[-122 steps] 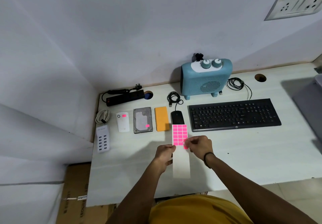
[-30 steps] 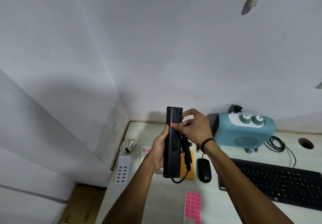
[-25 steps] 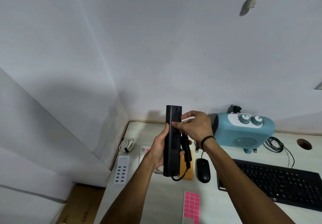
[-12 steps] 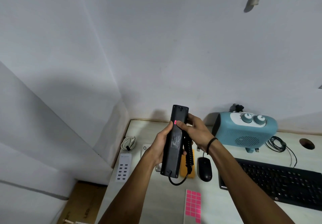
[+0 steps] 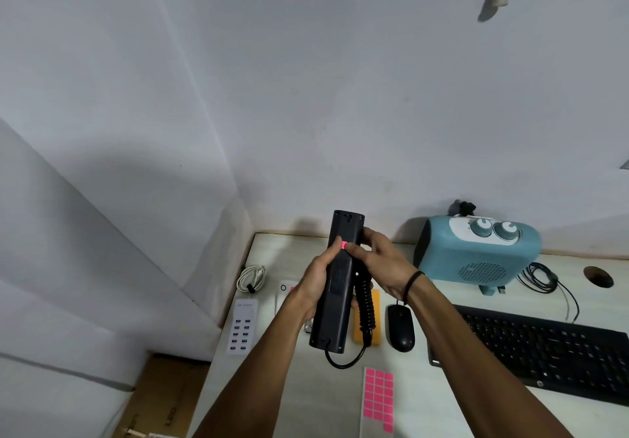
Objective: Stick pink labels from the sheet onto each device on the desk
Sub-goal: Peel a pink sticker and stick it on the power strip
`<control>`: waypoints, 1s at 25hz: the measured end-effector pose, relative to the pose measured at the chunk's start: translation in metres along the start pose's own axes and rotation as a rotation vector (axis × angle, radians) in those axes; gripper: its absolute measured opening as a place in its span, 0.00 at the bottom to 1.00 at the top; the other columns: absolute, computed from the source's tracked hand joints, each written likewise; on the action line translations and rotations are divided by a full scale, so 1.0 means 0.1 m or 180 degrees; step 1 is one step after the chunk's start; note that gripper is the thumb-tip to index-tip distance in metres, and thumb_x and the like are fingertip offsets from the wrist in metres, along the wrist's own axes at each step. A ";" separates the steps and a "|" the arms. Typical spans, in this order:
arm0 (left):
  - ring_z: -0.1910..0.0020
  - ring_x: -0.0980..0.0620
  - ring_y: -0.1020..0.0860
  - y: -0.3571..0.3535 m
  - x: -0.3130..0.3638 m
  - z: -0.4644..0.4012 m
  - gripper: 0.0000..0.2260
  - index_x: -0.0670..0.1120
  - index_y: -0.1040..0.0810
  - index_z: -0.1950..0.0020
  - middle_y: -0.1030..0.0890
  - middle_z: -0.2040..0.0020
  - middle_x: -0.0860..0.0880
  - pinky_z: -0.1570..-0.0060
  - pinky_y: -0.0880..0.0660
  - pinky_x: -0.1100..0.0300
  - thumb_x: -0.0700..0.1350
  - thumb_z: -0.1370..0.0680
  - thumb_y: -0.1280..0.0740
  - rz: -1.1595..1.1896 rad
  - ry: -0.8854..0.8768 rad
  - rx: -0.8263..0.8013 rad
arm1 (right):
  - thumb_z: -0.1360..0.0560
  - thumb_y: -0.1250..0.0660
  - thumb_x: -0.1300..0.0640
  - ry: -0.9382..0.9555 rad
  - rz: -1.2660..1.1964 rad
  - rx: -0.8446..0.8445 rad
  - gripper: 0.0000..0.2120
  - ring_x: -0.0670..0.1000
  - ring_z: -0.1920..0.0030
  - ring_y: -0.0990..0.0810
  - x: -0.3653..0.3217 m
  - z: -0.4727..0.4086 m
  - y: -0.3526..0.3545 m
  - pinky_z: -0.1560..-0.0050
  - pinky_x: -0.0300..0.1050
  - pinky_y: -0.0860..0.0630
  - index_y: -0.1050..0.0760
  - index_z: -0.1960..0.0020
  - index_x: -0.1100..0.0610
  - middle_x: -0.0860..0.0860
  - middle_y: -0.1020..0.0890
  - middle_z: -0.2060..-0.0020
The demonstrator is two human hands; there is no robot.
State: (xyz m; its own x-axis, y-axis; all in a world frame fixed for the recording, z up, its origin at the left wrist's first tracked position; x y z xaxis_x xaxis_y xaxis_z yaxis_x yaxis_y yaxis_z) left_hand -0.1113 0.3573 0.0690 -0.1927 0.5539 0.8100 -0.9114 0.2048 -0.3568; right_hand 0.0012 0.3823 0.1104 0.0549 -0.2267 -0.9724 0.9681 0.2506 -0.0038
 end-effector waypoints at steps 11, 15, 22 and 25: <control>0.52 0.39 0.22 0.04 -0.02 0.05 0.39 0.36 0.26 0.29 0.22 0.45 0.37 0.52 0.23 0.44 0.70 0.23 0.38 0.0515 0.0168 -0.0604 | 0.21 0.37 0.65 -0.0137 -0.0480 -0.0262 0.14 0.63 0.46 0.18 0.11 -0.14 -0.04 0.46 0.62 0.24 0.25 0.36 0.60 0.65 0.20 0.41; 0.51 0.38 0.22 0.11 -0.09 0.02 0.37 0.39 0.27 0.27 0.23 0.44 0.37 0.48 0.22 0.43 0.68 0.21 0.38 0.0707 0.0244 -0.0656 | 0.21 0.40 0.69 -0.0246 -0.0650 -0.0347 0.16 0.54 0.49 0.17 0.12 -0.18 -0.10 0.54 0.47 0.21 0.26 0.35 0.62 0.59 0.19 0.45; 0.54 0.41 0.22 0.36 -0.04 -0.23 0.29 0.45 0.28 0.31 0.23 0.49 0.41 0.47 0.24 0.44 0.66 0.20 0.38 -0.0197 0.0217 -0.0440 | 0.29 0.39 0.50 -0.0665 -0.0996 0.0022 0.26 0.55 0.50 0.23 0.26 -0.51 -0.04 0.49 0.45 0.27 0.23 0.37 0.65 0.60 0.20 0.49; 0.48 0.48 0.21 0.58 0.24 -0.38 0.24 0.56 0.33 0.27 0.21 0.39 0.45 0.41 0.24 0.44 0.65 0.19 0.40 -0.2133 -0.0186 0.0155 | 0.25 0.34 0.40 -0.0899 -0.0748 0.0084 0.17 0.52 0.51 0.17 0.30 -0.74 0.08 0.43 0.49 0.21 0.16 0.50 0.52 0.54 0.15 0.51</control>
State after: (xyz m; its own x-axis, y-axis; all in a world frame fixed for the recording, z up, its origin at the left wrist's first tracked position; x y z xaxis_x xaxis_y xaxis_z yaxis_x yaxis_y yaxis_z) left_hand -0.1549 0.4131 0.0496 0.4020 0.2751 0.8733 -0.8560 0.4516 0.2518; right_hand -0.0071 0.4471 0.0640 -0.1081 -0.5271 -0.8429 0.9680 0.1372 -0.2099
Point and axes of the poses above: each hand's wrist, its own z-axis away from the middle knuckle, its own y-axis out of the back of the hand, x = y × z, the point moved 6 cm from there along -z, towards the middle knuckle
